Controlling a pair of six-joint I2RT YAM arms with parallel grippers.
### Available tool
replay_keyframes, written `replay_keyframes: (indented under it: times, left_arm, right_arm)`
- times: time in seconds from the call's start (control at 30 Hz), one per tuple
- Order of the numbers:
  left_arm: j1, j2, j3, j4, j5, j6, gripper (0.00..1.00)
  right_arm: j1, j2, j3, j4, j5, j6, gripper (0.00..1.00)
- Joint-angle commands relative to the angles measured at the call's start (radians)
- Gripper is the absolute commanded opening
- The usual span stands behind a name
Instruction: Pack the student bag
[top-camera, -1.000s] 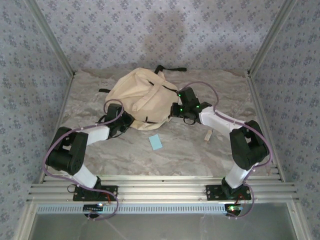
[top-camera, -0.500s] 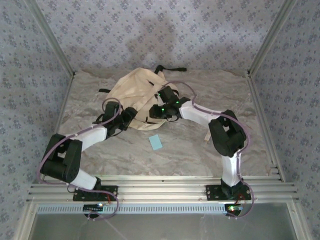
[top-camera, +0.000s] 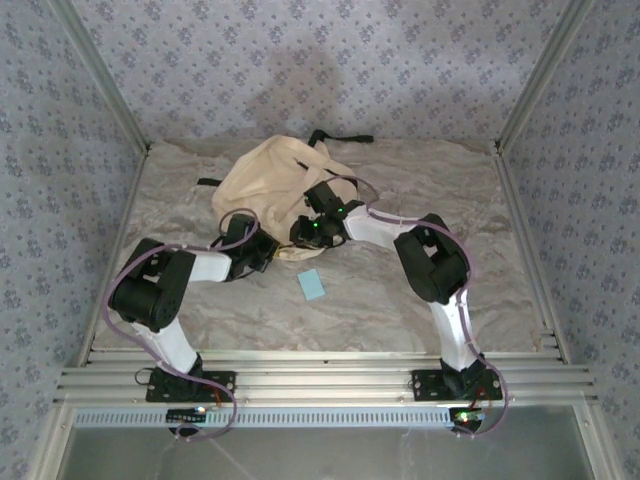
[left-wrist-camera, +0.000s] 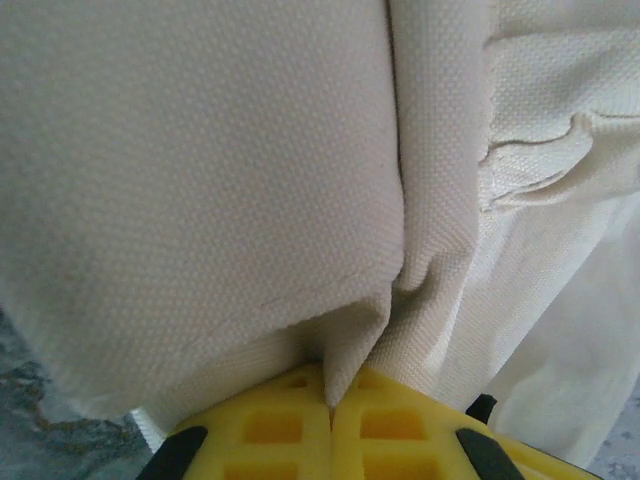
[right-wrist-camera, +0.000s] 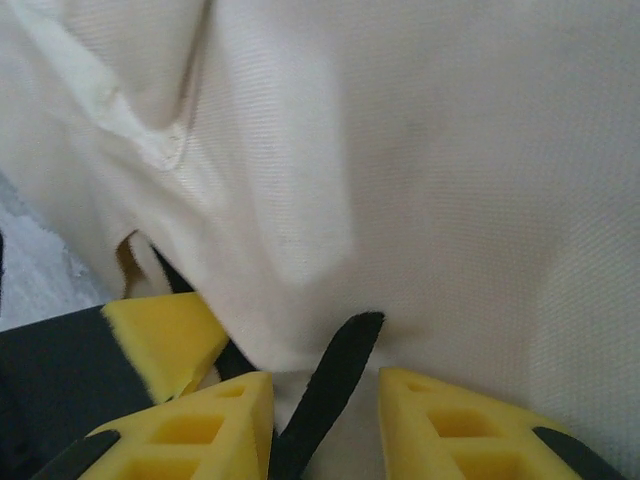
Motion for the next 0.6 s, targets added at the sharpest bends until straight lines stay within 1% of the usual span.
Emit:
replay_keyframes:
  times: [0.0,0.07,0.1,0.17,0.2,0.23,0.37,0.57]
  left_arm:
    - [-0.021,0.029,-0.035,0.026,0.011,-0.005,0.00]
    - [-0.026,0.024,-0.031,0.009,0.005,0.019,0.00]
    - [-0.029,0.021,-0.027,-0.005,0.003,0.031,0.00]
    - [-0.030,0.019,-0.018,-0.023,0.002,0.045,0.00]
    - [-0.030,0.017,-0.018,-0.023,0.000,0.047,0.00]
    - [-0.030,0.017,-0.017,-0.023,-0.001,0.050,0.00]
    - [-0.008,0.013,-0.017,-0.026,0.005,0.056,0.00]
    - [0.060,-0.039,-0.003,-0.052,0.009,0.077,0.00]
  right_arm:
    - [0.005,0.046,0.037,-0.004,-0.040,0.038,0.36]
    - [0.012,0.060,0.057,-0.012,-0.044,0.037,0.36]
    - [0.014,0.066,0.065,-0.014,-0.048,0.035,0.33]
    - [0.015,0.074,0.069,-0.014,-0.053,0.039,0.19]
    - [0.012,0.072,0.064,-0.006,-0.052,0.041,0.05]
    - [0.010,0.067,0.056,0.007,-0.052,0.041,0.00]
    - [-0.012,0.010,0.012,0.035,-0.029,0.033,0.00]
    - [-0.037,-0.204,-0.126,0.005,0.165,-0.090,0.00]
